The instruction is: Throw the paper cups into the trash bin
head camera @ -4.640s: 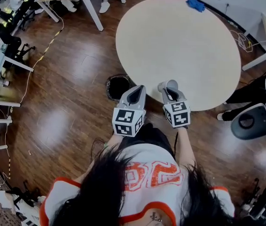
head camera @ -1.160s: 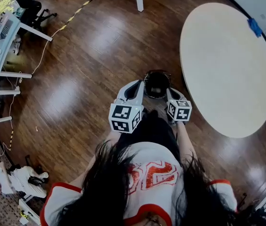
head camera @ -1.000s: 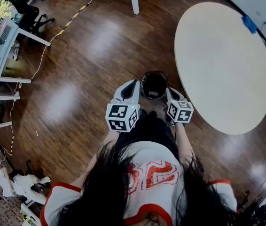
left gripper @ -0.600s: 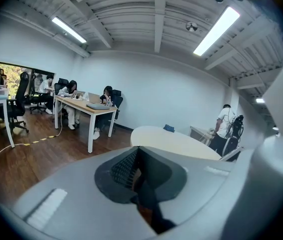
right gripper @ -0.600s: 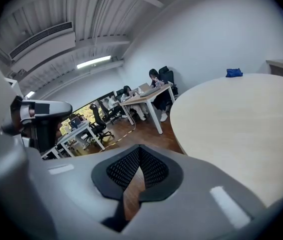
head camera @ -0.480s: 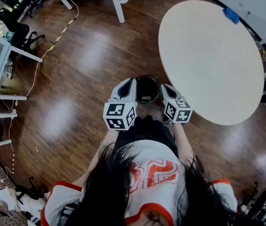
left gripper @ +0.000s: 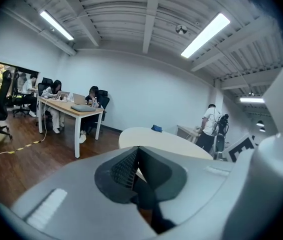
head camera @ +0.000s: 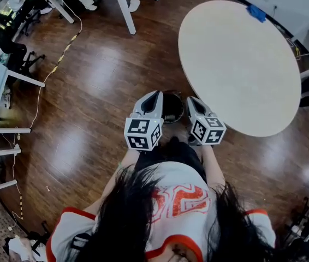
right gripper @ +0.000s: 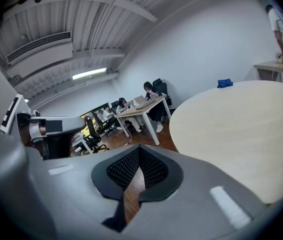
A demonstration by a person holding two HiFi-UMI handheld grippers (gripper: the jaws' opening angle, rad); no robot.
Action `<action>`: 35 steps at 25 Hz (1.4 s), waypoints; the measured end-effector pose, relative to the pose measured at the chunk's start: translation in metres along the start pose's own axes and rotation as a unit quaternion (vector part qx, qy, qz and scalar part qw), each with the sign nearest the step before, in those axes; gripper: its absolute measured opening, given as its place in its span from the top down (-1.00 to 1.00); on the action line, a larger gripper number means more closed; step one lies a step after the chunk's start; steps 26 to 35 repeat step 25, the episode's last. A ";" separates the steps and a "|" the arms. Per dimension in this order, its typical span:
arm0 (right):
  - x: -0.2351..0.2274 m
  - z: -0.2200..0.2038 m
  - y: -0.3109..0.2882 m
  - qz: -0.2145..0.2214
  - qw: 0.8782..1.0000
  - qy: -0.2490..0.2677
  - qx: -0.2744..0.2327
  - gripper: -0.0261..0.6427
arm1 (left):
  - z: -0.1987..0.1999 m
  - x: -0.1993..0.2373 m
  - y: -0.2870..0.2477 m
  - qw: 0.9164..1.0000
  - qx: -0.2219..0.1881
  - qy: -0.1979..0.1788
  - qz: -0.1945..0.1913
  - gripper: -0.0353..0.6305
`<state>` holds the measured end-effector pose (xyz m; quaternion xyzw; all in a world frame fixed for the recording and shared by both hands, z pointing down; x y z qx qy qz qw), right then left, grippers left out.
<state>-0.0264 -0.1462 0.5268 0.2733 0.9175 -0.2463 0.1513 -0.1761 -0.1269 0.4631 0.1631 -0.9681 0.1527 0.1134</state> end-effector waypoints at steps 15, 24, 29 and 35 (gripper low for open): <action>0.015 -0.005 0.013 -0.068 0.996 -0.043 -0.038 0.92 | 0.001 0.001 -0.002 0.996 0.020 -0.027 -0.078 0.89; 0.021 -0.006 0.015 -0.085 0.994 -0.047 -0.045 0.92 | 0.002 0.004 -0.002 0.994 0.025 -0.029 -0.099 0.89; 0.021 -0.006 0.016 -0.087 0.994 -0.048 -0.045 0.92 | 0.002 0.004 -0.002 0.994 0.025 -0.029 -0.101 0.89; 0.021 -0.006 0.016 -0.087 0.994 -0.048 -0.045 0.92 | 0.002 0.004 -0.002 0.994 0.025 -0.029 -0.101 0.89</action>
Point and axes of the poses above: the fingertips, and each gripper's own axes: y backward along the fingers, x to its left, z out of its top, the point moved 4 cm from there along y, backward along the fingers, and after that the axes turned 3 degrees about -x, right-handed, at the moved point
